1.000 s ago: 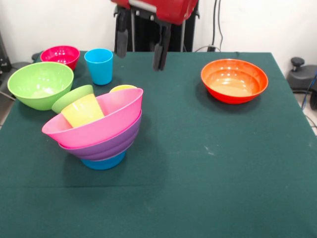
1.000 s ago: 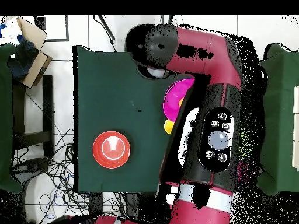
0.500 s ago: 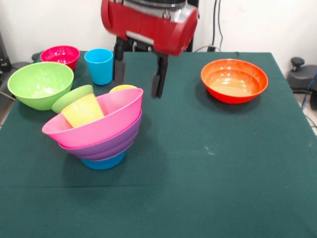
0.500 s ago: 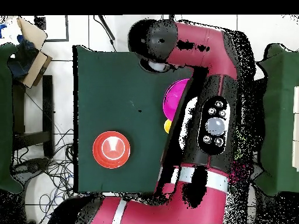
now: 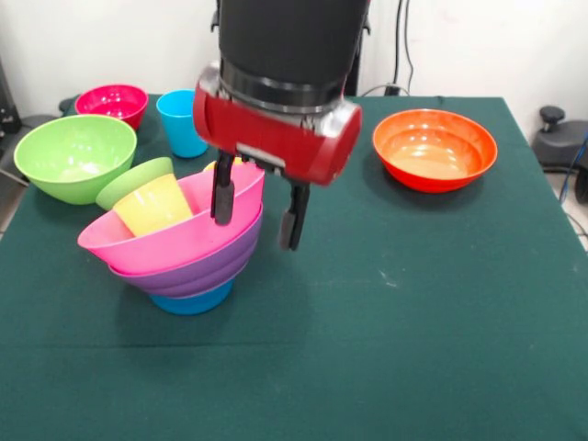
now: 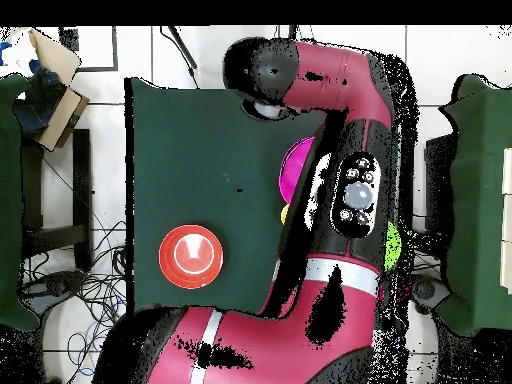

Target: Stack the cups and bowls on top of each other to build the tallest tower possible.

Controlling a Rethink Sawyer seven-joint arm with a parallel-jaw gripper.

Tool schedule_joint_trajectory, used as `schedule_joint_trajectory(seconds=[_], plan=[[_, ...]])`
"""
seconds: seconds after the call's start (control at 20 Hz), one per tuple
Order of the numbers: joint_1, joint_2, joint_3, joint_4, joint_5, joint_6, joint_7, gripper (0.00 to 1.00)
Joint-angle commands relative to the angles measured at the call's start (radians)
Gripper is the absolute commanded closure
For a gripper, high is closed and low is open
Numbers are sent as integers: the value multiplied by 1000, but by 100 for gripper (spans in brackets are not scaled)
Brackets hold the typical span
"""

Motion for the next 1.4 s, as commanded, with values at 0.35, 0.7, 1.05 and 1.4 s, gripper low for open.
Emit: schedule_joint_trajectory(seconds=[0.35,0.7,1.05,1.4], plan=[[8,29,61,82,14,-16,86,0],[35,-20,3,114,-10,22,95,0],[39,-49,-14,123,-1,43,81,0],[36,-69,-6,209,3,-34,83,0]])
